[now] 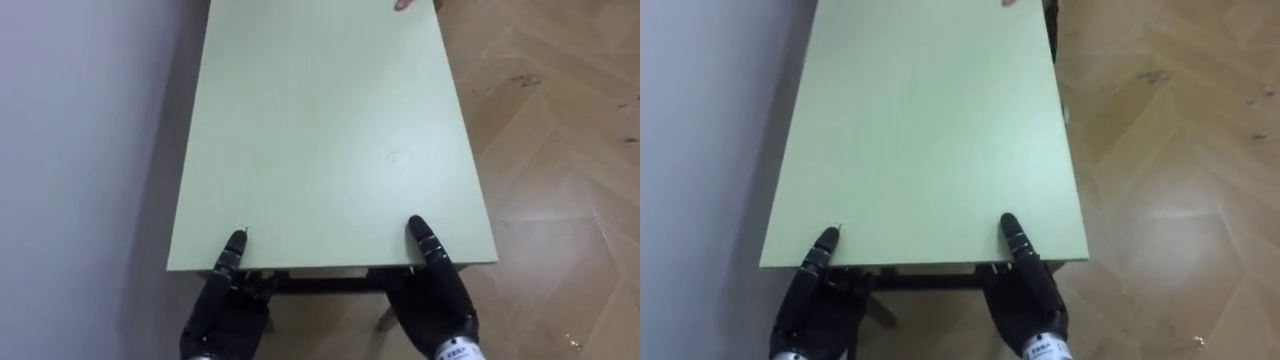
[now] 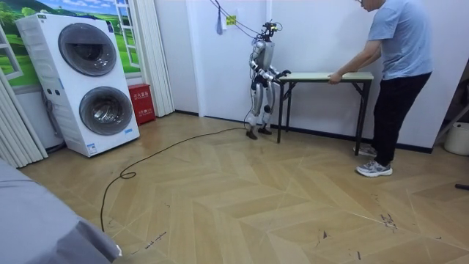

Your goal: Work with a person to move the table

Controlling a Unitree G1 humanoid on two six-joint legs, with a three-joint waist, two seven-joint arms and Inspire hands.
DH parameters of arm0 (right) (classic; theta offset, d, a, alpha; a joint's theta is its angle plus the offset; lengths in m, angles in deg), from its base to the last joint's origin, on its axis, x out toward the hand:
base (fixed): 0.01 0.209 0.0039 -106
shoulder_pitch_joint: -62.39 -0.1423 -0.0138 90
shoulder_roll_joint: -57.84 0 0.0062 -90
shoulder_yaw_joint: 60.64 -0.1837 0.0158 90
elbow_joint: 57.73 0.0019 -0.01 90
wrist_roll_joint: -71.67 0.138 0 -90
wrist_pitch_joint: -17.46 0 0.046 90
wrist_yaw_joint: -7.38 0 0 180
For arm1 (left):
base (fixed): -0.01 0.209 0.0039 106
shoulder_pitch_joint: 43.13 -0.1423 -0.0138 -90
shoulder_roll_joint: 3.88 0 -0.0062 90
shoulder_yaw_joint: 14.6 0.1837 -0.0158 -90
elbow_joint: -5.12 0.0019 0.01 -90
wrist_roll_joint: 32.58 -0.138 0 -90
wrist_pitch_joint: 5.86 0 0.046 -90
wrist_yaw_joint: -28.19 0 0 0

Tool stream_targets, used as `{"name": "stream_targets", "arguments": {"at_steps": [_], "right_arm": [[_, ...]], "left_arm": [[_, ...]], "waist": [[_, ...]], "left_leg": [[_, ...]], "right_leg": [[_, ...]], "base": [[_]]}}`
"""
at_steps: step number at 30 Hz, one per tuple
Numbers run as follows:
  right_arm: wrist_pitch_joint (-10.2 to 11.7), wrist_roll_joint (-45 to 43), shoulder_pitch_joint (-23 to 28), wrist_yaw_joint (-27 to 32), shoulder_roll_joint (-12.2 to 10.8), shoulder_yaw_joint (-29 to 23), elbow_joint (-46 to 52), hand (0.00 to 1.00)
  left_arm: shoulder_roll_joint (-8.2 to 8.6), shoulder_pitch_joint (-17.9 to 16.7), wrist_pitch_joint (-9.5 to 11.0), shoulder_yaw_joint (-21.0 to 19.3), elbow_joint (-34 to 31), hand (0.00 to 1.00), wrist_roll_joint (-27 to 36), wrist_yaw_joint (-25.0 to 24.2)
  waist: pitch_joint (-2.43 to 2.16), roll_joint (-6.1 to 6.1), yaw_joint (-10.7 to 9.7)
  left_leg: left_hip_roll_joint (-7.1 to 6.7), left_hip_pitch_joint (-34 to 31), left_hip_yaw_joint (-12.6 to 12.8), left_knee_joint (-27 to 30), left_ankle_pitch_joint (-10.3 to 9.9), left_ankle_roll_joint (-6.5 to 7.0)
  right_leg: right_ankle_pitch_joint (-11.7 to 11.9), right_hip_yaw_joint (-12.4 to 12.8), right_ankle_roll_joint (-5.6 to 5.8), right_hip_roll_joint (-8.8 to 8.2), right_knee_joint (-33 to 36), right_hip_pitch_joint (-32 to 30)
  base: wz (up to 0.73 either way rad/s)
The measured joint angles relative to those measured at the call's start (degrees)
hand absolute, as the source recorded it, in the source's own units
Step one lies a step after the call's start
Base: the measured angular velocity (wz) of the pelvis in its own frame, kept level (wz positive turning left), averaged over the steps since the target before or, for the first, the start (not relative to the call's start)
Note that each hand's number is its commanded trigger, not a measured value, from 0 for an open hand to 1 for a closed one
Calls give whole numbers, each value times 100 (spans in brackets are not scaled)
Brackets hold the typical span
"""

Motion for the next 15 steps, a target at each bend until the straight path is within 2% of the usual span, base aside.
{"name": "stream_targets", "arguments": {"at_steps": [1, 2, 4, 5, 6, 10, 12, 13, 14, 15], "right_arm": [[0, -6, 19, 3, 1, 0, 0, 100], [0, 1, 72, 3, 2, 7, 1, 100], [-5, 33, 75, 6, 62, 42, -1, 100], [-4, 83, 79, 7, 93, 63, -31, 100], [-5, 111, 92, 7, 97, 65, -73, 100], [-5, 123, 173, 31, 64, 81, -122, 100], [-5, 150, 193, 35, 59, 93, -130, 100], [-5, 149, 208, 37, 43, 92, -144, 100], [-18, 138, 201, 37, 12, 93, -143, 100], [-21, 137, 193, 37, 10, 97, -141, 100]], "left_arm": [[-27, 0, -1, 3, 5, 100, 16, 14], [-85, -13, -1, 16, 6, 100, 63, 23], [-63, -62, -17, 14, 13, 100, 73, 24], [-62, -82, -70, 14, 19, 100, 76, 33], [-67, -91, -123, 14, 20, 100, 74, 75], [-116, -93, -136, 25, 30, 100, 68, 181], [-128, -51, -136, 28, 62, 100, 62, 198], [-121, -40, -135, 33, 77, 100, 58, 198], [-140, -25, -113, 26, 76, 100, 51, 198], [-160, -14, -109, 22, 75, 100, 58, 198]], "waist": [[-8, 32, -22], [-14, 29, -55], [-12, 26, -60], [-7, 16, -67], [-2, -6, -79], [-4, -91, -227], [-2, -97, -319], [-3, -95, -318], [-1, -96, -279], [-2, -99, -271]], "left_leg": [[-5, 4, -119, -2, 14, -34], [-22, 77, -170, -88, 38, -78], [5, 222, 60, -347, 70, -120], [40, 335, 295, -510, 100, -113], [49, 450, 382, -607, 112, -103], [-16, 649, 330, -715, 120, -88], [-67, 738, 56, -734, 130, -69], [-66, 763, -120, -729, 130, -69], [-66, 768, -448, -728, 129, -71], [-97, 747, -557, -729, 125, -78]], "right_leg": [[109, 55, -8, 24, 3, -113], [253, -27, -129, -24, 74, -136], [254, -92, -133, -53, 158, -56], [254, -88, -133, -67, 173, -9], [253, -73, -131, -75, 182, 56], [241, 43, -110, -71, 193, 253], [209, 92, -12, -90, 465, 156], [131, 214, 59, -56, 492, 101], [109, 567, 56, 91, 179, -26], [395, 763, -4, 174, -258, -106]], "base": [[15], [31], [13], [4], [7], [21], [23], [-6], [-11], [0]]}}
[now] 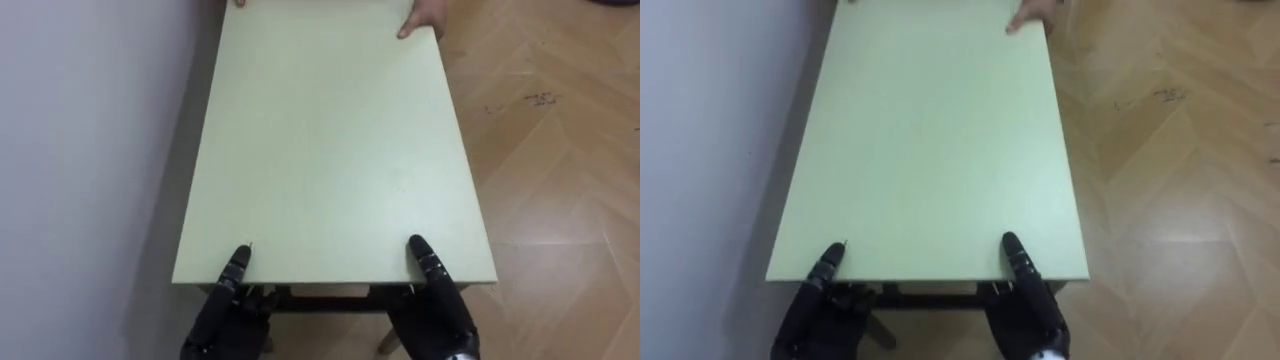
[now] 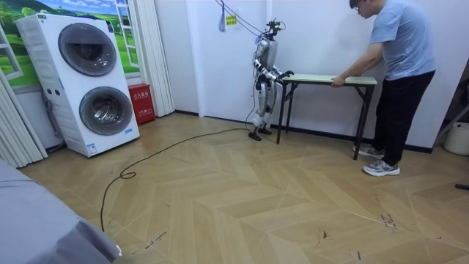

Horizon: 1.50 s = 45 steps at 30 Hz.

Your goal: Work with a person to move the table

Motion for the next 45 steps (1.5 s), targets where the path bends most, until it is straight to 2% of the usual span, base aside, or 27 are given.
{"name": "stream_targets", "arguments": {"at_steps": [1, 2, 3, 5, 9, 15, 23, 24, 26, 27, 28, 29, 30, 31, 34, 35, 39, 41, 43, 45], "right_arm": [[3, 0, -1, -1, 15, 0, 2, 100], [14, 4, 22, -1, 54, 4, -1, 100], [21, 9, 19, -1, 56, 9, -1, 100], [21, 54, 24, -1, 78, -4, -3, 100], [14, 138, 49, 0, 127, 17, -3, 100], [12, 146, 52, 4, 147, 34, -94, 100], [12, 142, 88, 2, 111, 27, -170, 100], [13, 141, 116, 0, 108, 17, -170, 100], [17, 137, 165, -7, 97, 8, -170, 100], [16, 135, 184, -7, 95, 6, -171, 100], [16, 132, 198, -7, 95, 6, -172, 100], [14, 131, 233, -7, 92, 6, -186, 93], [14, 131, 254, -7, 92, 2, -193, 55], [14, 131, 257, -7, 91, -3, -200, 0], [8, 119, 261, -37, 100, -19, -256, 0], [-8, 59, 261, -109, 119, -16, -309, 0], [-31, -563, 263, -662, 349, 10, -394, 0], [-61, -790, 263, -779, 422, -8, -395, 0], [-166, -926, 263, -793, 402, -67, -407, 0], [-222, -989, 262, -796, 387, -122, -445, 0]], "left_arm": [[-13, 22, -8, 1, 31, 100, 1, 0], [37, 24, -24, 0, 76, 100, -28, 10], [71, 26, -24, -17, 84, 100, -81, 10], [70, 52, -24, -19, 84, 100, -175, 7], [54, 41, -24, -5, 84, 100, -222, 7], [34, 38, -24, 9, 157, 100, -330, 5], [55, 54, -39, -7, 288, 100, -373, -48], [68, 54, -47, -8, 305, 97, -413, -57], [69, 45, -59, -9, 327, 80, -447, -72], [69, 46, -59, -8, 364, 70, -463, -101], [69, 37, -59, -8, 376, 53, -468, -111], [70, 21, -65, -4, 408, 30, -479, -120], [72, 22, -73, -2, 446, 2, -513, -133], [72, 22, -74, -4, 470, 0, -539, -149], [24, 26, -70, -19, 594, 0, -1235, -234], [-42, 26, -70, -24, 595, 0, -1540, -291], [-174, 146, -61, -48, 667, 0, -2273, -676], [-161, 186, -61, -48, 714, 0, -2456, -766], [-159, 182, -63, -5, 715, 0, -2556, -860], [-137, 177, -68, 13, 716, 0, -2701, -987]], "waist": [[16, 9, -26], [6, 46, -166], [12, 37, -141], [28, 5, -139], [45, -41, -126], [31, -83, -126], [26, -78, -124], [12, -74, -122], [-14, -80, -120], [-16, -80, -119], [-16, -79, -118], [-28, -76, -118], [-35, -72, -118], [-35, -72, -119], [-44, -66, -89], [-49, -58, -37], [-71, -36, -7], [-84, -48, -6], [-86, -51, -3], [-114, -48, 13]], "left_leg": [[-26, 6, -36, -1, -8, -13], [-19, 34, 105, -61, -4, -24], [54, 80, 396, -187, -3, -24], [95, 89, 578, -234, -2, -23], [72, 88, 627, -250, -3, -22], [69, 102, 746, -256, -4, -20], [91, 216, 840, -280, -5, -19], [128, 227, 877, -280, -5, -19], [143, 238, 943, -280, -5, -19], [145, 259, 944, -281, -5, -19], [146, 277, 945, -281, -5, -19], [146, 320, 947, -281, -5, -19], [146, 351, 950, -285, -5, -19], [146, 368, 955, -294, -5, -19], [150, 487, 1044, -384, -5, -18], [150, 522, 1082, -383, -5, -18], [149, 665, 1095, -474, -5, -18], [150, 719, 1079, -544, -5, -13], [158, 768, 1074, -549, -5, -12], [159, 775, 1082, -538, -2, -16]], "right_leg": [[237, 40, -132, -13, -25, -32], [235, -29, -110, -73, 46, 18], [232, -20, -108, -41, 45, 18], [230, 1, -106, 10, 45, 16], [229, 87, -104, 13, 41, 3], [230, 56, -104, -4, 34, 30], [229, -25, -104, 10, 23, 164], [229, -46, -104, 10, 23, 178], [229, -85, -104, 10, 24, 195], [229, -85, -104, 10, 23, 220], [229, -85, -104, 10, 19, 242], [229, -89, -104, 10, 4, 299], [229, -89, -104, 9, 4, 329], [229, -87, -103, 9, 3, 341], [226, -66, -98, 9, -11, 405], [226, -64, -98, 8, -53, 455], [217, -88, -84, 7, -75, 588], [210, -95, -73, 13, -75, 634], [210, -96, -73, 26, -77, 681], [208, -97, -75, 34, -79, 694]], "base": [[36], [34], [26], [3], [1], [1], [3], [7], [5], [0], [4], [5], [5], [0], [-9], [-13], [-2], [-2], [-4], [0]]}}
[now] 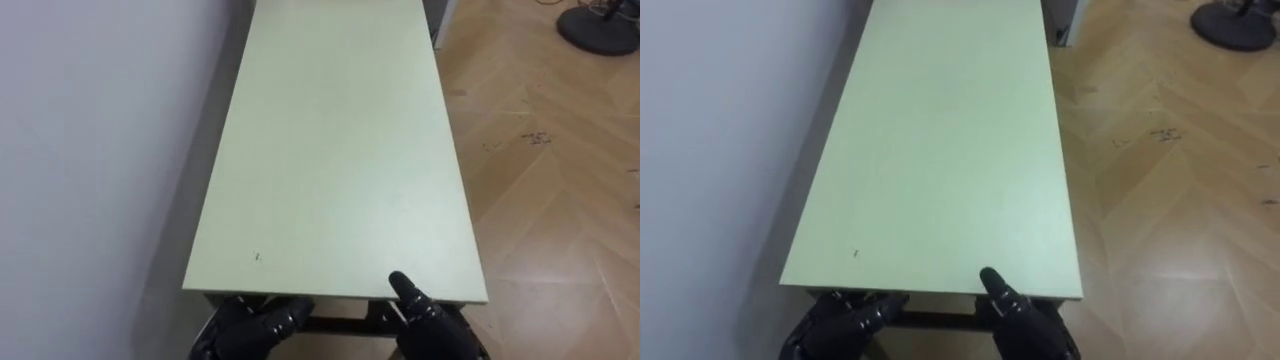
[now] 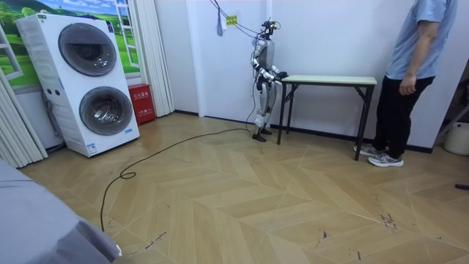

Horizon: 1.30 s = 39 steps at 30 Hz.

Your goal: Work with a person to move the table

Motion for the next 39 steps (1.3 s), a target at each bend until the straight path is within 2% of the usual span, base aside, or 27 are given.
{"name": "stream_targets", "arguments": {"at_steps": [5, 16, 25, 26, 29, 34, 39], "right_arm": [[-63, -250, 2, -240, -8, -65, -50, 0], [-122, -465, 37, -987, -12, -119, -353, 0], [-168, -1831, 2, -1294, 26, -433, -704, 0], [-159, -1995, -24, -1327, 32, -448, -837, 0], [-149, -2370, -153, -1307, 51, -498, -1364, 0], [-137, -3038, -288, -1146, 40, -617, -2067, 0], [-98, -3665, -573, -792, 45, -925, -3235, 0]], "left_arm": [[-9, -4, 0, -14, 188, 0, -82, -129], [-15, 56, 5, -24, 738, 0, -160, -201], [-41, 188, 17, -185, 1643, 0, -433, -198], [-52, 188, 20, -235, 1829, 0, -501, -158], [-84, 181, 79, -334, 2117, 0, -515, -127], [-98, 227, 202, -439, 2536, 0, -515, -68], [-102, 301, 292, -572, 3287, 0, -519, 53]], "waist": [[-31, -44, -9], [-23, -74, -13], [-23, -99, -55], [-36, -122, -66], [-34, -168, -60], [-43, -173, -130], [-48, -153, -162]], "left_leg": [[-6, 8, 7, 4, 4, -7], [5, 21, -11, -40, 1, -6], [-3, 19, -50, -36, 0, -5], [1, 21, -38, -37, 0, -6], [8, 15, -44, -36, -1, -7], [0, 31, -45, -45, -1, -6], [12, 138, -4, -99, -9, -8]], "right_leg": [[-5, -5, -21, 21, -78, 40], [-3, -7, -23, 19, -94, 47], [-3, -61, -23, 16, -102, 70], [-3, -60, -24, 21, -112, 72], [4, -62, -31, 22, -154, 87], [10, -81, -28, 22, -184, 126], [9, -41, -28, 39, -204, 195]], "base": [[0], [0], [2], [0], [0], [0], [-4]]}}
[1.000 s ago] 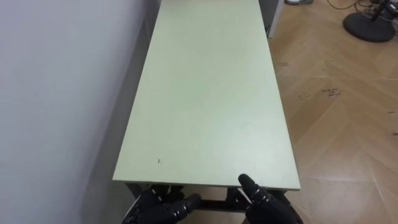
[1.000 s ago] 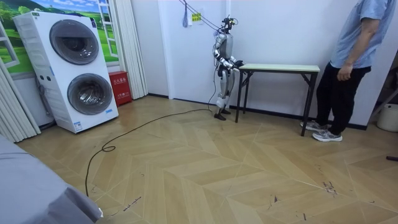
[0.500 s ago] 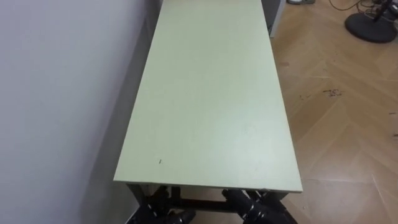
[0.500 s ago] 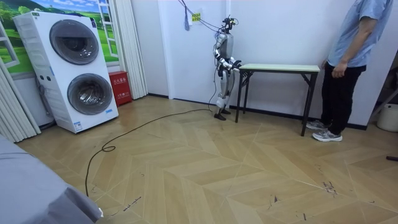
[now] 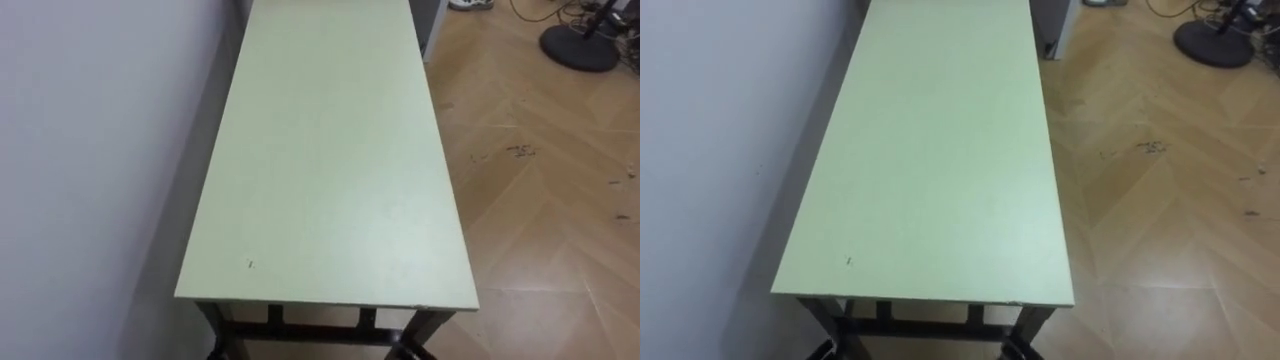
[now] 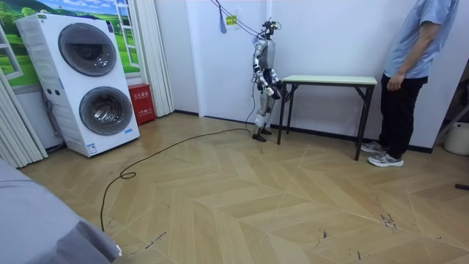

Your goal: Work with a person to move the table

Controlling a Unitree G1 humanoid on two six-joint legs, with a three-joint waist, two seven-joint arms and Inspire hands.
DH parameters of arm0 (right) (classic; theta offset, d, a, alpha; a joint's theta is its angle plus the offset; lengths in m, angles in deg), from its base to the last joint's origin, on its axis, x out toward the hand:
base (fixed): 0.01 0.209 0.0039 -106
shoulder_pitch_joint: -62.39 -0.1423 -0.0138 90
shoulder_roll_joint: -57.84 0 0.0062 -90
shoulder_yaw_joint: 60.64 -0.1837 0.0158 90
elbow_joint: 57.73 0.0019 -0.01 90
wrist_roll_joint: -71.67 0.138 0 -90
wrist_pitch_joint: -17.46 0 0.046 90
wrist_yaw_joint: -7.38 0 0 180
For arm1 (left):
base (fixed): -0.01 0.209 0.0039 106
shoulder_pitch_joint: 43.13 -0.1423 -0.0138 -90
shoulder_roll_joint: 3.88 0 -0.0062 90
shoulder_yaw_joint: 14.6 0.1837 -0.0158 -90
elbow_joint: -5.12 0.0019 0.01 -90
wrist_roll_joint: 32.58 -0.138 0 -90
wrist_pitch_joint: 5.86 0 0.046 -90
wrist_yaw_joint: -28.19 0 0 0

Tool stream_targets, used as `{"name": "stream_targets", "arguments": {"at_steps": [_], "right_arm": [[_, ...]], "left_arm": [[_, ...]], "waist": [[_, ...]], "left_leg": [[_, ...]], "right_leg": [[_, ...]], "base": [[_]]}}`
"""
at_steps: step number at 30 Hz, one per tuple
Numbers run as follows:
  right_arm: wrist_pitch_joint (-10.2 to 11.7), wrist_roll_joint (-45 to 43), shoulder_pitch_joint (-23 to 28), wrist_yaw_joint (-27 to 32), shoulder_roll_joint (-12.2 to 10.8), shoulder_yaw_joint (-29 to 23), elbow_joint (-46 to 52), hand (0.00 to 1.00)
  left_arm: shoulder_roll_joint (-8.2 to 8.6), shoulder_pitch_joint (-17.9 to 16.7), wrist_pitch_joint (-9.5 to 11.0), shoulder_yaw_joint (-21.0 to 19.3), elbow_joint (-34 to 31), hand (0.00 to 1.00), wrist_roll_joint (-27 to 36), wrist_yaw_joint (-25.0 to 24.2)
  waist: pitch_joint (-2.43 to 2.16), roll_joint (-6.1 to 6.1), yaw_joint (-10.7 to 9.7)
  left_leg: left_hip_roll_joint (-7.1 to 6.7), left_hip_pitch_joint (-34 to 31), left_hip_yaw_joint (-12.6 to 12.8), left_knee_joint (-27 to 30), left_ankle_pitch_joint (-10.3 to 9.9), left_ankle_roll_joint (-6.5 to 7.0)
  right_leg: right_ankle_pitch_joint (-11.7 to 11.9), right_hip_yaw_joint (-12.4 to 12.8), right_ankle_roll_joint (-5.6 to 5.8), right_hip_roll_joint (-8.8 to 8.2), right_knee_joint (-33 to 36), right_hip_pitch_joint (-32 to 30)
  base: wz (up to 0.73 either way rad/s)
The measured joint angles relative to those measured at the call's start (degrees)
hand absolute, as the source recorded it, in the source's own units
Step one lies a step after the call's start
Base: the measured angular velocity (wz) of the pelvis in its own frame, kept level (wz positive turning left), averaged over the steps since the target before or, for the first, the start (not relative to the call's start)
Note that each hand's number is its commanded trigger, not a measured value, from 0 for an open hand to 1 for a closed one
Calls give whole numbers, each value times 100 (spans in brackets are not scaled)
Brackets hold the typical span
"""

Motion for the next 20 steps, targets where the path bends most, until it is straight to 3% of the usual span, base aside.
{"name": "stream_targets", "arguments": {"at_steps": [4, 8, 16, 20], "right_arm": [[-1, -29, -61, 192, -60, -192, -673, 0], [-2, 10, -90, 364, -124, -469, -1228, 0], [-4, -12, -5, 605, -259, -846, -1697, 0], [-11, -155, -83, 694, -279, -1080, -1947, 0]], "left_arm": [[9, -32, -5, -138, 579, 0, 3, 217], [41, -54, -2, -579, 1176, 0, -159, 497], [141, -62, -10, -1060, 1558, 0, -912, 842], [273, 125, -139, -1404, 1918, 0, -1501, 1022]], "waist": [[17, 18, 7], [28, 16, 3], [23, 30, -23], [6, 58, -27]], "left_leg": [[-5, 63, 0, -23, 0, -1], [11, 132, -9, -33, -2, -4], [16, 173, -10, -34, -16, -7], [12, 173, -8, -40, -17, -6]], "right_leg": [[0, 1, 0, 6, -5, 52], [2, -31, -1, 7, -78, 160], [1, 38, -1, 23, -87, 200], [1, 38, 0, 26, -97, 192]], "base": [[0], [2], [0], [-1]]}}
